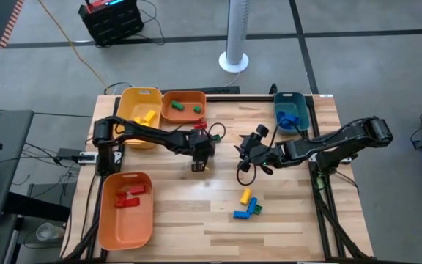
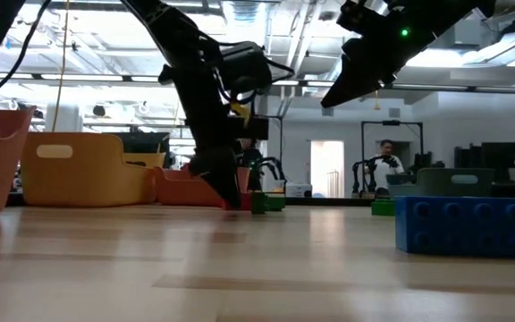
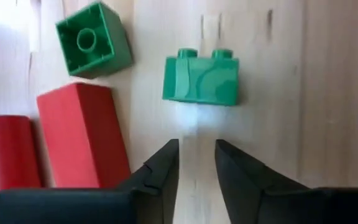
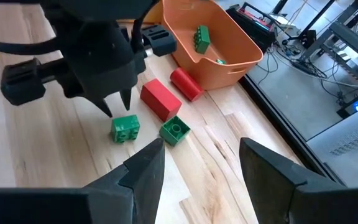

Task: Sort blocks
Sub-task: Put the green game piece into the top orange bin

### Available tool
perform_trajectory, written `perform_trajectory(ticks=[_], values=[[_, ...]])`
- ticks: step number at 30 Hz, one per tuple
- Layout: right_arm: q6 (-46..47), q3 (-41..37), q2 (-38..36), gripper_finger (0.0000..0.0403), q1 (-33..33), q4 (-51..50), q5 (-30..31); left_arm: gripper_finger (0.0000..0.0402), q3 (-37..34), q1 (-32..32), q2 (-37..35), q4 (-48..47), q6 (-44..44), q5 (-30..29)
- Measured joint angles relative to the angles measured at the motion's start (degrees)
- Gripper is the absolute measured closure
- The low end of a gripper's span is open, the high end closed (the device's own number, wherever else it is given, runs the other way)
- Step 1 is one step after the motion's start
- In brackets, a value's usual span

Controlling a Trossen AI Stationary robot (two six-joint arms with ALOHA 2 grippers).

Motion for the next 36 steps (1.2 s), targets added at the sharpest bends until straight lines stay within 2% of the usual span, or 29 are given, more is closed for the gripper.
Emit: perform_trajectory(ticks=[5,12,17,20,23,36], values=[[0.0,0.0,0.0,0.0184,0.0,0.4,-0.1,0.0238,0.4,0.0,-1.0,0.1,0.3,4.7],[0.0,0.0,0.0,0.0184,0.0,0.8,-0.8,0.0130,1.0,0.3,-1.1,1.3,1.4,5.6],[-0.3,0.0,0.0,0.0184,0.0,1.2,-0.9,0.0087,1.0,1.5,-0.7,3.6,1.8,6.9],[-0.5,0.0,0.0,0.0184,0.0,1.7,-0.9,0.0081,0.8,1.9,-0.6,6.1,2.4,10.0],[-0.5,0.0,0.0,0.0184,0.0,1.7,-0.9,0.0084,0.6,1.9,-0.6,8.6,3.5,10.5],[-0.6,0.0,0.0,0.0184,0.0,1.9,-0.9,0.0144,0.5,1.9,0.7,10.2,4.9,10.5]])
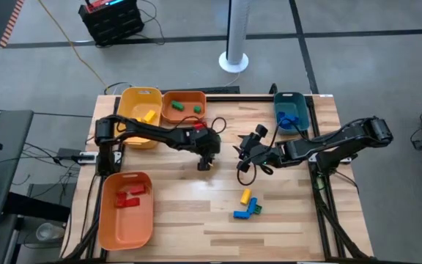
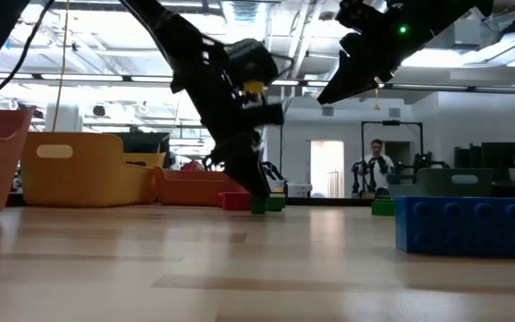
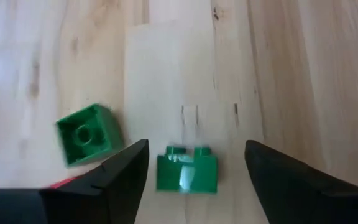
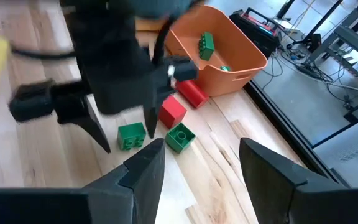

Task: Sort blocks
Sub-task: Put the green game piece into the top orange bin

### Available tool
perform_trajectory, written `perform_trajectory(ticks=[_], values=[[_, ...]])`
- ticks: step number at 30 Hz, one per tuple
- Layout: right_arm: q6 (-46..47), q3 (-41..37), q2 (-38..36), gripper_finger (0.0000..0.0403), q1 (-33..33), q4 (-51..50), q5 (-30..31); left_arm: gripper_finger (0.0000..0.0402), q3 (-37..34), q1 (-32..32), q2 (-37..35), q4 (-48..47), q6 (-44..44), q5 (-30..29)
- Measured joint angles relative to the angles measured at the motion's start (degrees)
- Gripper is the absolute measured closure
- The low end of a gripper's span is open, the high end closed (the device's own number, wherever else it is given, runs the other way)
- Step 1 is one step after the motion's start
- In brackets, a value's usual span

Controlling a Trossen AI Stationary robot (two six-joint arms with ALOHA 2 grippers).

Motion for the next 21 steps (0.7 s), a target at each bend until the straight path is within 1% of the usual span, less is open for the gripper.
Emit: perform_trajectory(ticks=[3,7,15,18,21], values=[[0.1,0.0,0.0,0.0184,0.1,0.1,0.0,0.0152,-0.1,-0.1,2.0,-1.3,0.7,-0.6],[0.2,0.0,0.0,0.0184,0.5,0.3,0.0,0.0156,0.2,-0.6,2.4,-0.8,1.1,-2.9],[0.1,0.0,0.0,0.0184,0.5,0.1,-0.1,0.0161,0.2,-0.6,2.4,-1.3,0.4,-3.0],[0.0,0.0,0.0,0.0184,0.6,0.1,-0.1,0.0188,0.1,-0.6,2.4,-1.4,0.8,-2.9],[0.0,0.0,0.0,0.0184,0.6,0.1,-0.1,0.0233,0.2,-0.7,2.4,-1.9,0.9,-2.9]])
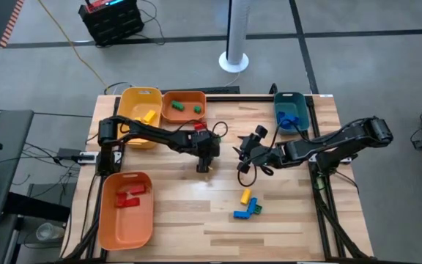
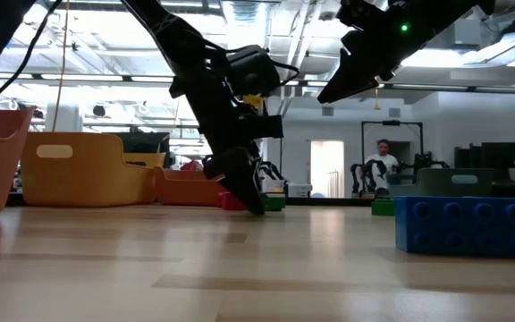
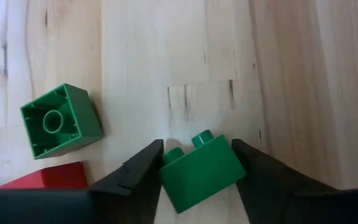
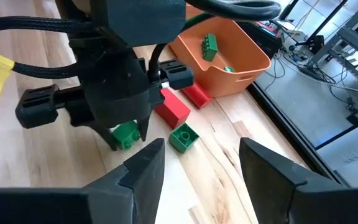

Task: Sort blocks
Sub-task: Put the green game piece into the top orange bin

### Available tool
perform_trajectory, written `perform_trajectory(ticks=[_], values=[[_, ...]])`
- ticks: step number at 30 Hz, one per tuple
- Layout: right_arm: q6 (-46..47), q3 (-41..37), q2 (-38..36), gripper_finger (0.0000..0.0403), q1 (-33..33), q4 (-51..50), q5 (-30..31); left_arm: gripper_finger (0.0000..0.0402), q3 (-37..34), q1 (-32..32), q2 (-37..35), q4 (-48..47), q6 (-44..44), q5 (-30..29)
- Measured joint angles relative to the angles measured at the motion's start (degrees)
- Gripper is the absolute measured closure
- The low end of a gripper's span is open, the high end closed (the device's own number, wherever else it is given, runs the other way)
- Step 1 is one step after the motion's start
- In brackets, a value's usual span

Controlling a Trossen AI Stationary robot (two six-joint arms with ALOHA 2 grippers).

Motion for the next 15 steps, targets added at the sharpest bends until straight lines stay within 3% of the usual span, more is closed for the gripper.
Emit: perform_trajectory(ticks=[2,8,15], values=[[0.0,0.0,0.0,0.0184,0.0,0.0,0.0,0.0254,0.5,0.1,0.0,-0.8,-0.5,-0.2],[0.1,0.0,0.0,0.0184,0.0,0.0,0.0,0.0254,4.0,0.1,-0.2,-7.9,-1.6,-1.1],[0.1,0.0,0.0,0.0184,0.0,-0.3,0.0,0.0244,8.8,0.1,-5.9,-17.6,-1.7,-5.9]])
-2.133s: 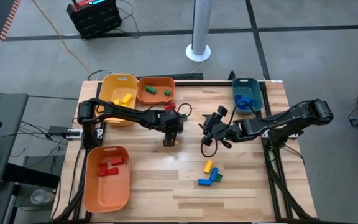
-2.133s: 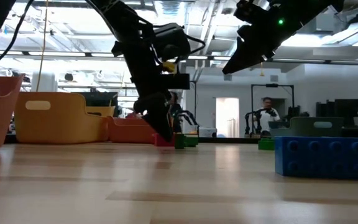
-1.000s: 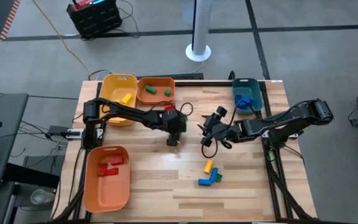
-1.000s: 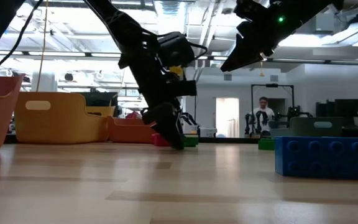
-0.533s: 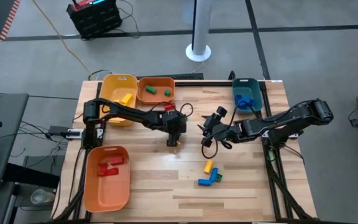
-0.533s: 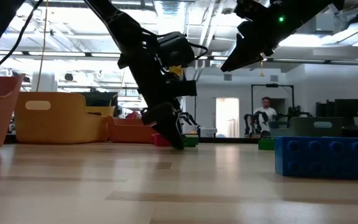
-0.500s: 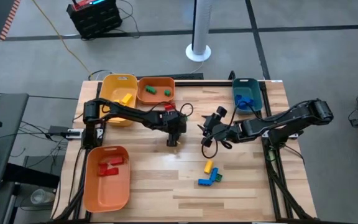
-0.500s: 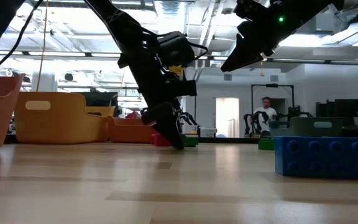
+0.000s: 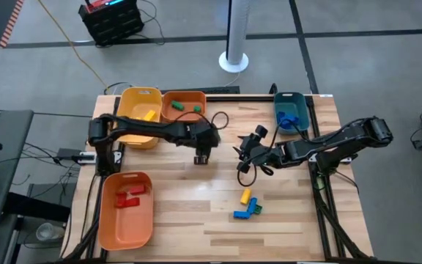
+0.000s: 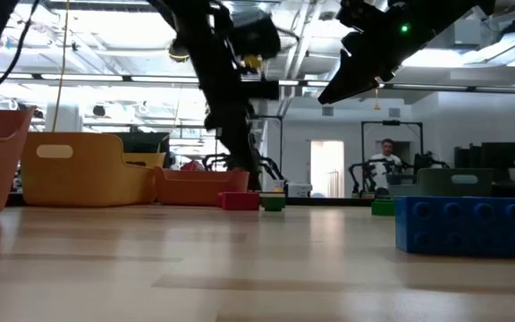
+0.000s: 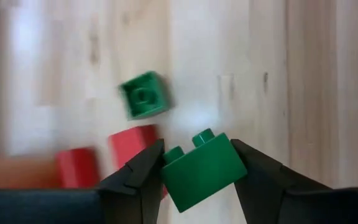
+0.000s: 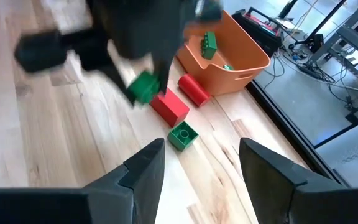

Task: Sort blocks
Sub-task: Put the green game piece into the top orange bin

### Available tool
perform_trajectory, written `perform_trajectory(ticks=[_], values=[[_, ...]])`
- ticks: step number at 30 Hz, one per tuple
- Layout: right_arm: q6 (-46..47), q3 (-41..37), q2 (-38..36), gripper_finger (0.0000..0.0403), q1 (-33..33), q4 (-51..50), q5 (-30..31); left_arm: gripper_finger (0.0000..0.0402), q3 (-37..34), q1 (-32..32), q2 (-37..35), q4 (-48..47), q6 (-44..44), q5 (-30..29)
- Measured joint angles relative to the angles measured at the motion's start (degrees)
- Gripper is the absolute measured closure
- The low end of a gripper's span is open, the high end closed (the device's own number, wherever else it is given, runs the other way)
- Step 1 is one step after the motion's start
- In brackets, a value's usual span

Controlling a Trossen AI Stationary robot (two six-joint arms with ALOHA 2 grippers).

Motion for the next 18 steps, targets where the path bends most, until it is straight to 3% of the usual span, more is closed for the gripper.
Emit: perform_trajectory(ticks=[7,18], values=[[0.0,0.0,0.0,0.0184,0.2,-0.1,0.0,0.0245,0.3,4.0,-6.9,-6.2,1.0,-9.3],[0.0,0.0,0.0,0.0184,0.2,0.0,0.0,0.0243,0.2,18.8,-4.7,-6.0,1.2,-9.4]])
